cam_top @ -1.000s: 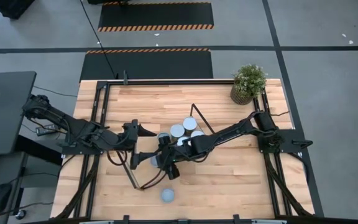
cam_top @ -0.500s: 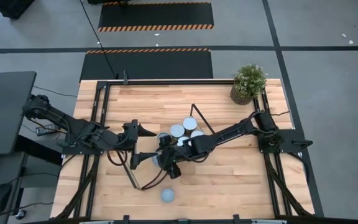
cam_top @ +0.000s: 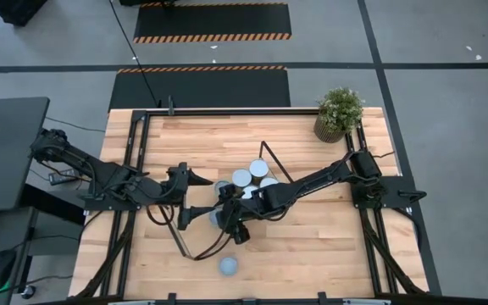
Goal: Pick and place cans onto a shelf
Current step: Put the canned mixed vegetables on the shelf, then put the canned tuna on the shelf
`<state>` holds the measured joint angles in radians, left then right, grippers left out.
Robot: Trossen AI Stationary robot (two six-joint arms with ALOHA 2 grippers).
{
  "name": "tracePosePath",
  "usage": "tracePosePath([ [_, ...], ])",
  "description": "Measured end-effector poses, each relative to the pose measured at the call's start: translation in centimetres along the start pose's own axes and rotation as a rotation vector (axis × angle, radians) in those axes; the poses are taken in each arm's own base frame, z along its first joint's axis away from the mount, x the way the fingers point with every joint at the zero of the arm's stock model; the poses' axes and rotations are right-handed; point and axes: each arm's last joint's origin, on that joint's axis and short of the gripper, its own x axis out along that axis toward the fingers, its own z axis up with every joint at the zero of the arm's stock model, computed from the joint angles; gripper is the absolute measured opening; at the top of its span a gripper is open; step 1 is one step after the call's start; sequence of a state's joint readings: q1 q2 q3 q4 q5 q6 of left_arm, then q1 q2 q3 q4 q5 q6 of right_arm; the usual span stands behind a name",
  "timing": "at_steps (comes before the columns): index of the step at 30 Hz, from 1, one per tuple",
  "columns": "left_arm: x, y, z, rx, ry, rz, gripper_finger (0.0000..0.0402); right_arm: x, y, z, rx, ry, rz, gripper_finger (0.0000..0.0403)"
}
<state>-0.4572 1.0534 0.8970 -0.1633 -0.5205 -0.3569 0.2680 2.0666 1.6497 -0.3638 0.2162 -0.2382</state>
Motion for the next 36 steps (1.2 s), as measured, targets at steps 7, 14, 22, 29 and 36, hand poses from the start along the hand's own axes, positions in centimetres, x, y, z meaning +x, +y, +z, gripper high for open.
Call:
tracePosePath([
  [7, 0.0, 0.0, 0.0, 0.003, 0.003, 0.005, 0.0377, 0.0, 0.1, -0.1, -0.011, 0.009, 0.032, 0.0355],
  [14, 0.0, 0.1, -0.1, 0.006, 0.004, 0.013, 0.0377, -1.2, 0.5, 0.7, -0.052, -0.021, -0.015, 0.0355],
  [22, 0.0, 0.3, -0.6, 0.036, 0.046, 0.044, 0.0377, -5.7, 3.2, 2.5, -0.11, -0.087, 0.057, 0.0354],
  [29, 0.0, 0.5, -1.0, 0.006, 0.086, 0.072, 0.0377, -6.9, 8.9, 2.3, -0.189, -0.188, 0.343, 0.0352],
  [36, -0.1, 0.6, -1.2, -0.03, 0.102, 0.082, 0.0377, -5.4, 10.7, 0.1, -0.069, -0.183, 0.263, 0.0352],
])
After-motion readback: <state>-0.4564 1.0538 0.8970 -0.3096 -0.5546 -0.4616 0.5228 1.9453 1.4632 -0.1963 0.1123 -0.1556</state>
